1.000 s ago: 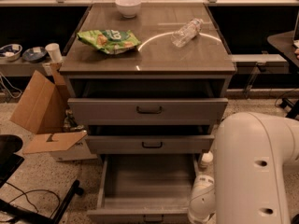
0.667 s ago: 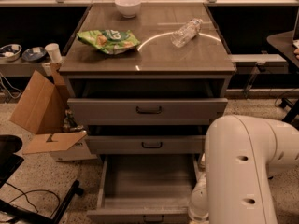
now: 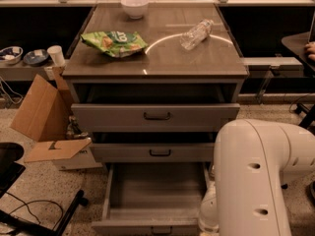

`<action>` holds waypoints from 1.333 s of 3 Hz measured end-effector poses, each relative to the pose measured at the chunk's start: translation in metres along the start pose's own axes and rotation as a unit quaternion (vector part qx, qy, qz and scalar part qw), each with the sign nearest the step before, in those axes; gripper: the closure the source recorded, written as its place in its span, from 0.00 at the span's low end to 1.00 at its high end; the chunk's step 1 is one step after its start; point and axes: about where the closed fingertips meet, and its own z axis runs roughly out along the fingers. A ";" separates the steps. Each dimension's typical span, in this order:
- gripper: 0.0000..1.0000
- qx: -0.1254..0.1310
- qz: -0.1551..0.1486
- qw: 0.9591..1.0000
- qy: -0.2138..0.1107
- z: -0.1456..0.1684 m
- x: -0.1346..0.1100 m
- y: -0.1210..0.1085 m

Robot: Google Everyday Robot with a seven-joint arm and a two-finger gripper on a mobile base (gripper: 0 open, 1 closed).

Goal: Open bottom drawer

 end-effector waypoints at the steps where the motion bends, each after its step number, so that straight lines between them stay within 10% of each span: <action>1: 0.00 -0.001 0.027 1.000 0.006 0.030 0.011 -0.008; 3: 0.18 -0.022 0.036 0.999 0.014 0.040 0.012 0.000; 4: 0.41 -0.090 0.045 0.994 0.042 0.059 0.021 0.032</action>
Offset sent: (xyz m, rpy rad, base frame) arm 0.0056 -0.0177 -0.0450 -0.0246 0.0037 -0.0755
